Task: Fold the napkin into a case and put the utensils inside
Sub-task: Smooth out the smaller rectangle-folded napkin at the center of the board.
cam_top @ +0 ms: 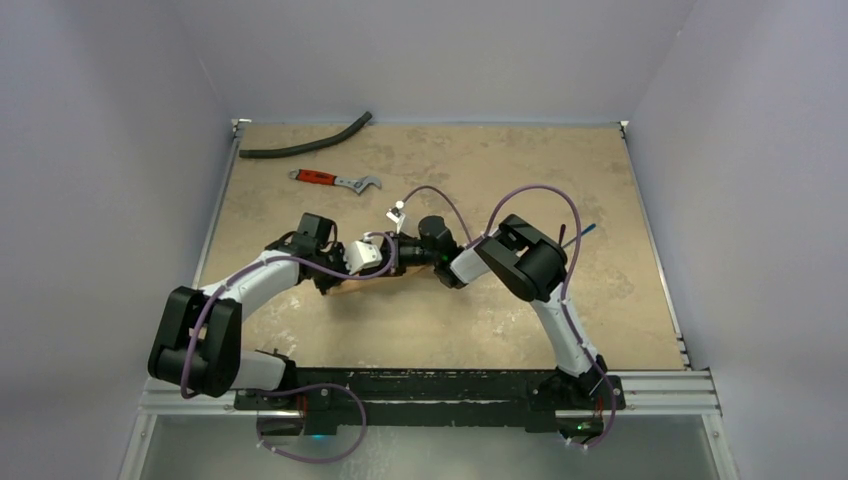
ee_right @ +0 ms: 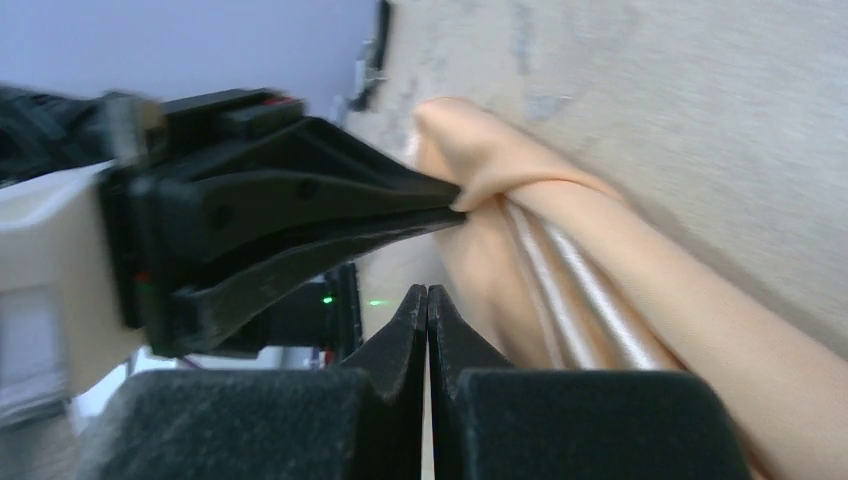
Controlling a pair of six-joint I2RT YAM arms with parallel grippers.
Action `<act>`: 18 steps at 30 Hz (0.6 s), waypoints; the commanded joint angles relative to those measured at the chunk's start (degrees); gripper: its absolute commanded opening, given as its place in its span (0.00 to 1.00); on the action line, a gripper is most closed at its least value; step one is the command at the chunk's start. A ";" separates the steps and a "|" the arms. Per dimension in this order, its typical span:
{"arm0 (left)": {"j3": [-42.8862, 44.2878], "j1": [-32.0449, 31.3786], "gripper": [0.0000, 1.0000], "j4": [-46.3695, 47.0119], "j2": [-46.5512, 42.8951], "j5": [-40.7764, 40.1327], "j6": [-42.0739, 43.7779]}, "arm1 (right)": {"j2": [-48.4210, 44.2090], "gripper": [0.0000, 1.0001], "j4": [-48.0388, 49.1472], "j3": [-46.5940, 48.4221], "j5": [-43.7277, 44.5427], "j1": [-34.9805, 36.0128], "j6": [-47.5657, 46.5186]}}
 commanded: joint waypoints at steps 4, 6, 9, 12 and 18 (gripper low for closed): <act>-2.05 0.59 0.00 -4.12 3.99 -1.86 1.68 | 1.53 0.00 17.18 1.02 -3.04 0.43 6.35; -2.16 0.56 0.00 -4.21 3.82 -1.74 1.76 | -0.34 0.00 11.21 1.76 0.91 0.70 3.47; -2.66 0.61 0.00 -4.23 3.30 -1.74 1.84 | -1.45 0.00 2.38 4.90 6.03 0.94 0.45; -3.04 0.59 0.00 -4.30 2.61 -1.74 1.99 | -0.85 0.00 -0.23 7.33 8.66 1.17 1.18; -3.30 0.61 0.00 -4.56 1.52 -1.25 2.30 | 2.28 0.00 -7.60 13.42 11.78 2.53 0.98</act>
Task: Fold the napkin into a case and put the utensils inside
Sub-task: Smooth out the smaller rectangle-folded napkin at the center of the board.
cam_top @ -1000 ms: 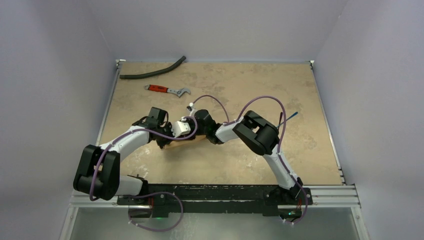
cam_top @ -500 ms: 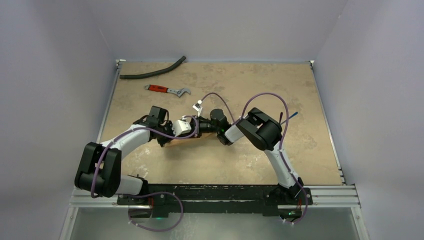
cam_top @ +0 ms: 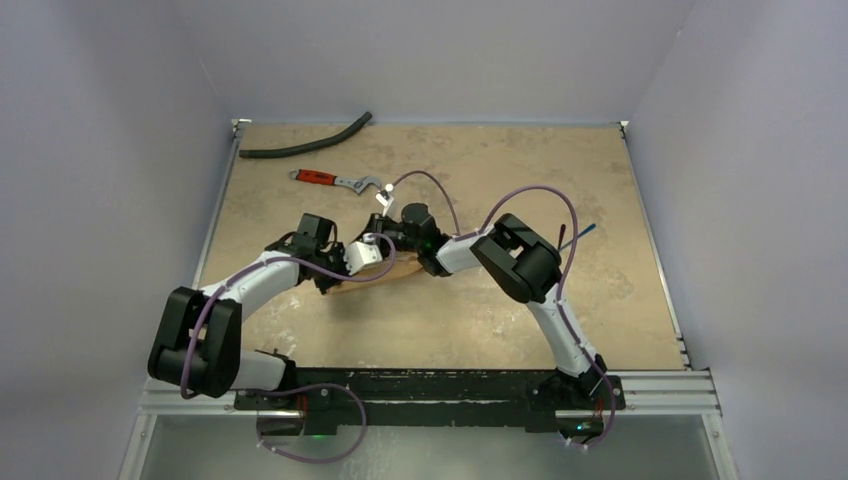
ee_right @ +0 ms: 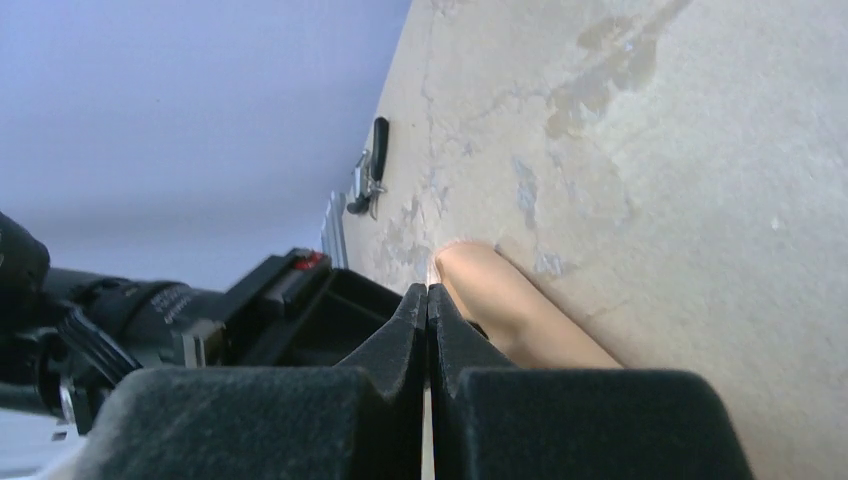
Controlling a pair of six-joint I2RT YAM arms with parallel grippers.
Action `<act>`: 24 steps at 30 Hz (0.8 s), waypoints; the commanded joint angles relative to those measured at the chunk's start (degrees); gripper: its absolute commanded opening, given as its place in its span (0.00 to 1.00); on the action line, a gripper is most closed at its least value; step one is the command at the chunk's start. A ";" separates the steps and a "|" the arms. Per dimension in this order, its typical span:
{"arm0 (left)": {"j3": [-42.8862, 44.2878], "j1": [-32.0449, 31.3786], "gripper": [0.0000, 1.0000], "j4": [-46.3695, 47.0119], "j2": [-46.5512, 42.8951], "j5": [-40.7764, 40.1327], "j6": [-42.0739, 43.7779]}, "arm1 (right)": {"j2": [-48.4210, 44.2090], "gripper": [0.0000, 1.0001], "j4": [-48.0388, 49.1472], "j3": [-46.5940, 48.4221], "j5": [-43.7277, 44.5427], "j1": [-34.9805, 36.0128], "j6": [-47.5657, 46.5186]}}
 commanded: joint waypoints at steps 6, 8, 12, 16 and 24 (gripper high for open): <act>-0.25 0.51 0.00 -6.03 1.34 -0.42 -0.13 | 2.73 0.00 -11.27 3.05 7.89 1.66 -3.84; 0.12 0.56 0.00 -6.03 1.16 -0.46 -0.34 | 3.48 0.00 -10.39 1.61 7.84 1.78 -3.60; 0.17 0.56 0.00 -6.37 1.27 -0.91 -0.49 | 4.30 0.00 -11.09 1.26 9.15 1.92 -4.92; 1.77 0.52 0.12 -7.51 0.43 -0.13 -0.58 | 5.31 0.00 -12.21 1.63 11.07 1.94 -6.84; 17.04 1.44 0.70 -20.22 -4.73 6.14 3.97 | 4.77 0.00 -13.36 0.14 14.36 2.10 -10.88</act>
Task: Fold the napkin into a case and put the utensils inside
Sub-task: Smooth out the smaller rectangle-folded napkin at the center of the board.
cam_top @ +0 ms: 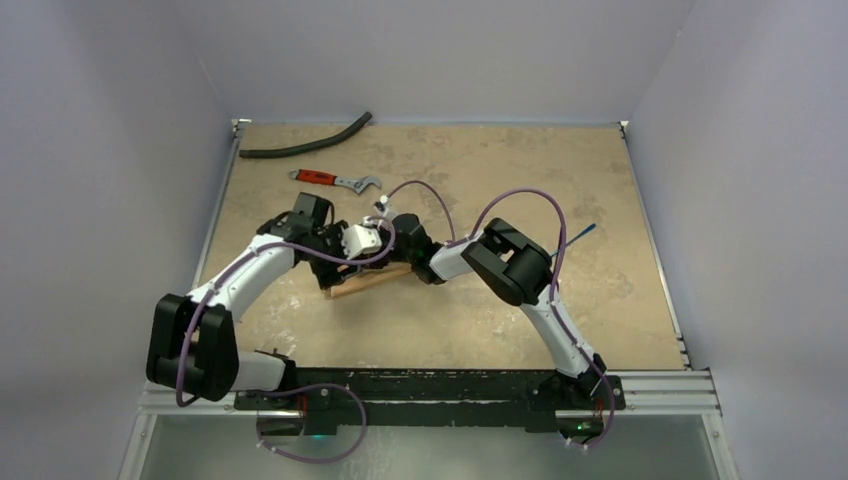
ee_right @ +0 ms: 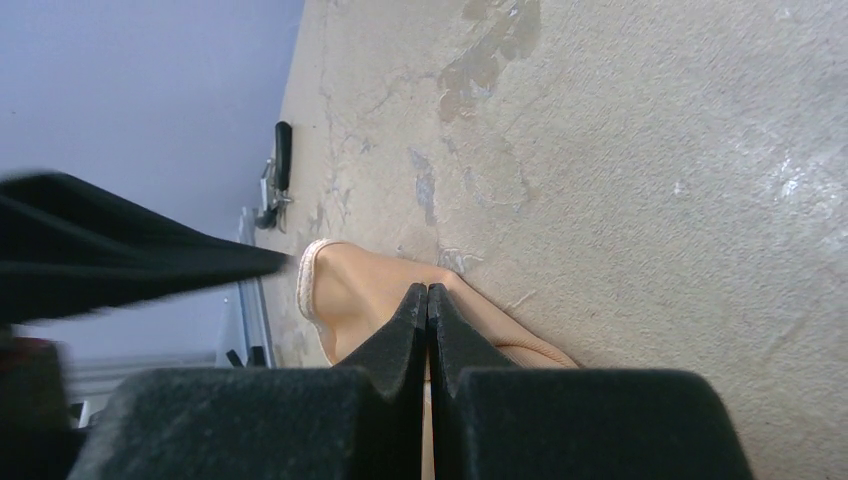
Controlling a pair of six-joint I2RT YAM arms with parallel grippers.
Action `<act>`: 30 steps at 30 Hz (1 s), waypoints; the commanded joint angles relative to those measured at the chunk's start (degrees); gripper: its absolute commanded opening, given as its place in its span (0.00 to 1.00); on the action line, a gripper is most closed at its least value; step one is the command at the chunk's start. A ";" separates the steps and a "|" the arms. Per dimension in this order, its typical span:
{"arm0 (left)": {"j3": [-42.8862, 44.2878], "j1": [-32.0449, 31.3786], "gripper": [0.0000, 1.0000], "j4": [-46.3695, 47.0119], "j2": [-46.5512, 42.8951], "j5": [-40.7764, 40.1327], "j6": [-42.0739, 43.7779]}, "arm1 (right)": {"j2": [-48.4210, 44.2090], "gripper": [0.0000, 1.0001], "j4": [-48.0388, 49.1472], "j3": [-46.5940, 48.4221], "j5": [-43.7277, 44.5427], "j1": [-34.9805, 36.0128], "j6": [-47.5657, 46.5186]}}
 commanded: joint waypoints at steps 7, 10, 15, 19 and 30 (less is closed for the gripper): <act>12.35 3.16 0.88 -13.85 -6.19 9.16 18.78 | 1.36 0.00 -5.75 -3.29 5.42 0.26 -7.21; 8.85 3.16 0.91 -20.13 -6.32 10.71 33.91 | 1.45 0.00 -4.53 -4.40 4.70 0.27 -7.46; -4.50 3.16 0.94 -10.54 -15.09 7.78 51.50 | 1.80 0.00 -2.94 -5.02 2.23 0.31 -8.28; -7.63 3.16 0.96 -2.60 -16.72 9.55 56.17 | 2.32 0.00 -2.46 -5.39 -0.14 0.23 -8.67; -1.56 3.14 0.98 5.81 -17.51 16.25 41.00 | 5.04 0.00 1.30 -6.04 -2.59 0.27 -7.66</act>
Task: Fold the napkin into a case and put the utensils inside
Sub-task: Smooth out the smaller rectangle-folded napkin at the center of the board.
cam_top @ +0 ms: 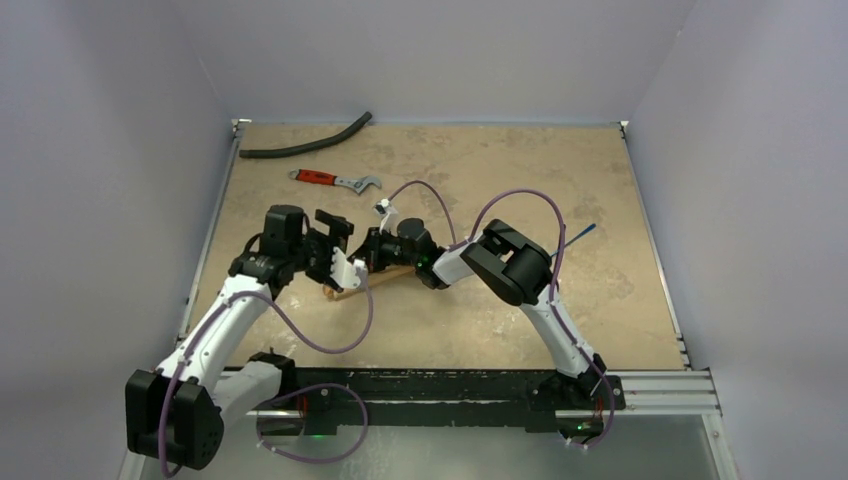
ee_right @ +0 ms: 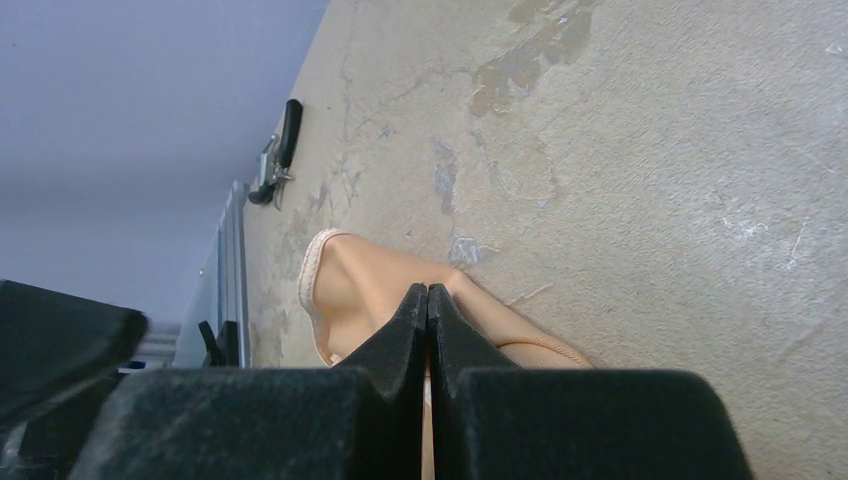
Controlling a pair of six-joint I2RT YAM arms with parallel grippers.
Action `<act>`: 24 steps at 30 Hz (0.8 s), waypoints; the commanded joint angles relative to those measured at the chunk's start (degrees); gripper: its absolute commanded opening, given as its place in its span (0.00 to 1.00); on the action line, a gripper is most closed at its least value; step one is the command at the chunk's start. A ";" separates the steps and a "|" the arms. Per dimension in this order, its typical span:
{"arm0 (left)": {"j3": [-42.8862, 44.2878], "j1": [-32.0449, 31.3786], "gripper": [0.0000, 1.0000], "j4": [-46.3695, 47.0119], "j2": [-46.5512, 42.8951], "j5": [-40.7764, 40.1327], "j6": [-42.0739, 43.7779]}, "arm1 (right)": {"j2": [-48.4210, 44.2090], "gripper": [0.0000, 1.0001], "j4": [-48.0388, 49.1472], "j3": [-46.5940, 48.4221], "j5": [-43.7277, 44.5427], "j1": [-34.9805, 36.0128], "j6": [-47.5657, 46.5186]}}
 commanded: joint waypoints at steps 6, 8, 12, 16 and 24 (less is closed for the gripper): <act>4.01 2.12 0.99 -19.49 7.20 2.57 17.31 | 3.87 0.00 -6.33 -3.47 -2.30 -0.14 -0.98; 2.50 3.39 0.98 -22.27 7.07 2.58 23.31 | 4.09 0.00 -6.33 -3.54 -3.55 -0.11 -0.40; 0.28 5.33 0.98 -24.43 7.68 1.69 31.39 | 4.58 0.00 -7.09 -3.13 -4.74 -0.27 -0.37; -3.86 5.86 0.98 -20.38 7.82 1.80 35.55 | 5.23 0.00 -7.64 -2.51 -5.36 -0.28 -0.39; -10.53 5.92 0.99 -8.88 9.30 3.88 36.54 | 5.93 0.00 -7.92 -2.33 -5.54 -0.45 -0.03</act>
